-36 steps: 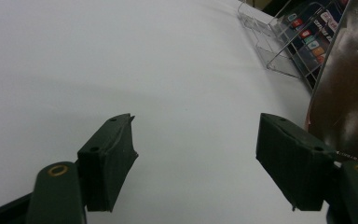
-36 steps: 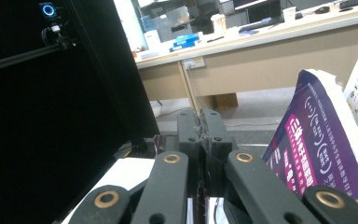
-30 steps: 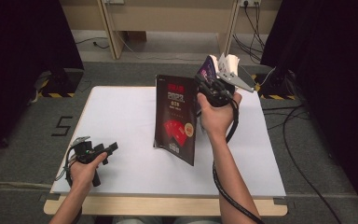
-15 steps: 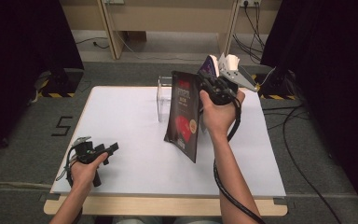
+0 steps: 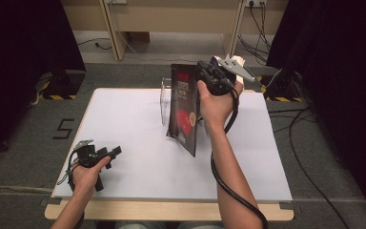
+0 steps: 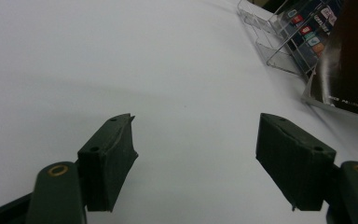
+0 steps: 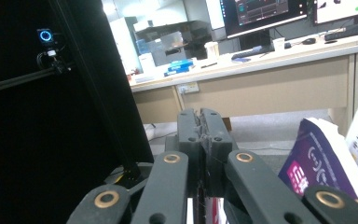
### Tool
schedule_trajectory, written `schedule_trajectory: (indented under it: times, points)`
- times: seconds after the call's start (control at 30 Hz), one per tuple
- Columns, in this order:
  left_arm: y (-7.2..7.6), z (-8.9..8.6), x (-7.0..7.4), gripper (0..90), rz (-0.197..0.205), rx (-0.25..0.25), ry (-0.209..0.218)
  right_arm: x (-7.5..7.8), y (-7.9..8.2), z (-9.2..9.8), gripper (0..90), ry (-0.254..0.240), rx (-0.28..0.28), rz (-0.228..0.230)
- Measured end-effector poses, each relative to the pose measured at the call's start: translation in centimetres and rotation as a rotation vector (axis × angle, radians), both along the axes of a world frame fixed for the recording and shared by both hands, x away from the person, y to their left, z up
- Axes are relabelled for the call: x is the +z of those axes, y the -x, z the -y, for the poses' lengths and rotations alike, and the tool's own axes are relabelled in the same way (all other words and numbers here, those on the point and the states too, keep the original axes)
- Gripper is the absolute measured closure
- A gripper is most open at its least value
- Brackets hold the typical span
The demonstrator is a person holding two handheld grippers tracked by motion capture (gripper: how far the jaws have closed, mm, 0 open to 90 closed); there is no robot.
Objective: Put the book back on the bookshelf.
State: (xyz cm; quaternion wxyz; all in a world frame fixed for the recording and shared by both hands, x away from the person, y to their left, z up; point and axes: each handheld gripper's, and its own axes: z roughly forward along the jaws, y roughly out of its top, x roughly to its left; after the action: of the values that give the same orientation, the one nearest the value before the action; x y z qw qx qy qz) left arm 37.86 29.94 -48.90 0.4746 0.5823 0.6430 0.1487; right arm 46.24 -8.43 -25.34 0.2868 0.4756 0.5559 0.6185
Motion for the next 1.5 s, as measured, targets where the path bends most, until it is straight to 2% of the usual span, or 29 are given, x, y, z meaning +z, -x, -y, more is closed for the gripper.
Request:
schedule_trajectory:
  times: [0.33, 0.57, 0.77, 0.9, 1.03, 1.2, 1.43, 1.5]
  points:
    - [-0.1, -0.1, -0.1, 26.6, -0.002, 0.001, 0.001, 0.3, -2.3, -1.3, 88.5, 0.003, -0.023, 0.019]
    - [-0.1, -0.1, -0.2, 26.6, -0.006, 0.001, 0.003, 0.7, -3.6, -2.1, 88.4, 0.015, -0.042, 0.052]
    - [-0.1, -0.1, -0.3, 26.6, -0.008, 0.001, 0.003, -0.3, -4.4, -2.4, 88.4, 0.025, -0.058, 0.058]
    - [-0.1, -0.1, -0.4, 26.6, -0.011, 0.001, 0.003, -1.1, -3.9, -2.5, 88.3, 0.044, -0.069, 0.059]
    - [-0.1, -0.1, -0.4, 26.6, -0.011, 0.002, 0.001, -2.0, -2.6, -2.2, 88.2, 0.056, -0.078, 0.047]
    - [0.0, 0.1, -0.4, 26.6, -0.013, -0.002, 0.002, -3.2, -1.0, -1.8, 88.0, 0.065, -0.054, 0.014]
    - [-0.1, 0.2, -0.4, 26.6, -0.012, -0.003, 0.001, -3.1, 0.4, -0.7, 87.8, 0.076, -0.033, -0.014]
    - [-0.1, 0.2, -0.4, 26.6, -0.012, -0.004, 0.002, -3.0, 0.5, -0.3, 87.4, 0.061, -0.016, -0.033]
